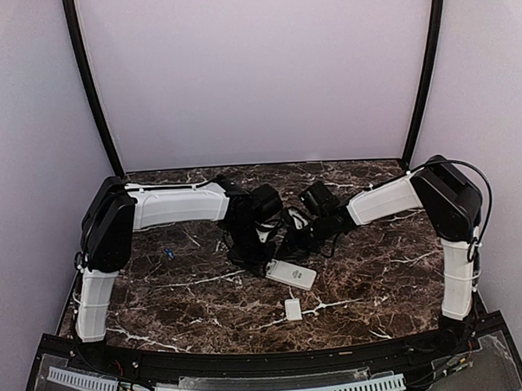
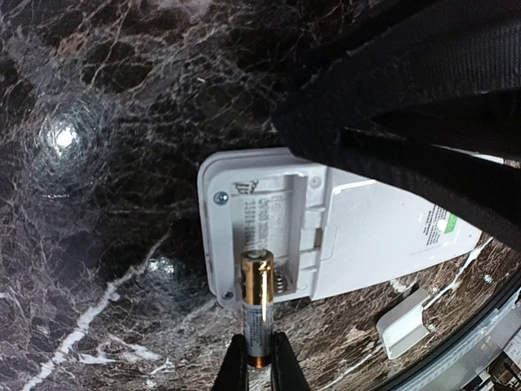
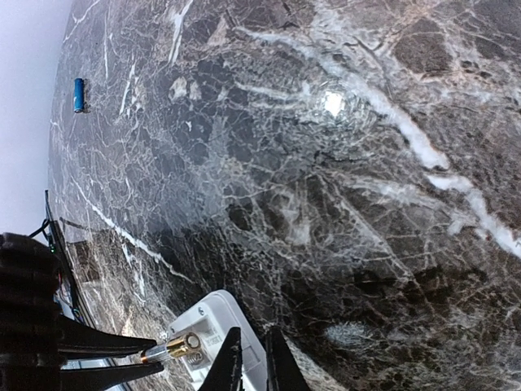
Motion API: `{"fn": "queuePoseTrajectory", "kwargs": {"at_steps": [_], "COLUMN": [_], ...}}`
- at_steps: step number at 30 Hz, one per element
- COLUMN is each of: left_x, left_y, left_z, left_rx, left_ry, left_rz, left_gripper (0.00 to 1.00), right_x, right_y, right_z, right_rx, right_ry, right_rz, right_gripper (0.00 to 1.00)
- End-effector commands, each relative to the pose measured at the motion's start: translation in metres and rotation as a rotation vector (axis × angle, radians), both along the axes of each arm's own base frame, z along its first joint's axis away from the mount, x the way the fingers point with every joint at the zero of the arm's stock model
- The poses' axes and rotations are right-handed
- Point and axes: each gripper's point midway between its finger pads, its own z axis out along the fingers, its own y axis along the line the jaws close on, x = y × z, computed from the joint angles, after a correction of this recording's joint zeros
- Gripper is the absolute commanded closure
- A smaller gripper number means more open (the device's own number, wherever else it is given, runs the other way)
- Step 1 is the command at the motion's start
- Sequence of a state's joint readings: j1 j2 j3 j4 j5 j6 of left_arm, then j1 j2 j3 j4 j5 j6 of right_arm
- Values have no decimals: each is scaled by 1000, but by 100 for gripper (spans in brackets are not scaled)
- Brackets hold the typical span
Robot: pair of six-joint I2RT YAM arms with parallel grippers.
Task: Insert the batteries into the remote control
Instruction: Place the battery in the battery compartment.
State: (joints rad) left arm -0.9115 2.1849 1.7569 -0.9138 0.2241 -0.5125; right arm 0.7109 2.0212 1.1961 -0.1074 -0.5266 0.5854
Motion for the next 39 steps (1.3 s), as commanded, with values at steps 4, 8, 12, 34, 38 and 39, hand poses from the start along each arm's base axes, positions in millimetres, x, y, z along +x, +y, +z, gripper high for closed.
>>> {"fn": "queuePoseTrajectory", "kwargs": {"at_steps": [4, 8, 12, 34, 38, 39], "left_x": [9, 9, 12, 6, 3, 3], "left_y": [8, 6, 5, 18, 20, 20], "left_z": [-5, -11, -14, -19, -25, -26], "left_rx": [48, 51, 56, 89, 90, 90], "left_ry": [-9, 4, 2, 34, 47, 47], "left_rz": [53, 56, 63, 169, 177, 177], "left_gripper": [100, 100, 100, 97, 94, 94], "right_x": [-2, -4, -6, -15, -16, -16], "right_y": [5, 7, 7, 7, 7, 7], "right_z": [8, 7, 6, 2, 2, 2], "right_rx": [13, 14, 15, 16, 16, 15], "right_ry": [-27, -25, -23, -12, -9, -10], "right_rz": [0, 8, 14, 27, 32, 31], "right_gripper": [90, 90, 90, 88, 88, 88]}}
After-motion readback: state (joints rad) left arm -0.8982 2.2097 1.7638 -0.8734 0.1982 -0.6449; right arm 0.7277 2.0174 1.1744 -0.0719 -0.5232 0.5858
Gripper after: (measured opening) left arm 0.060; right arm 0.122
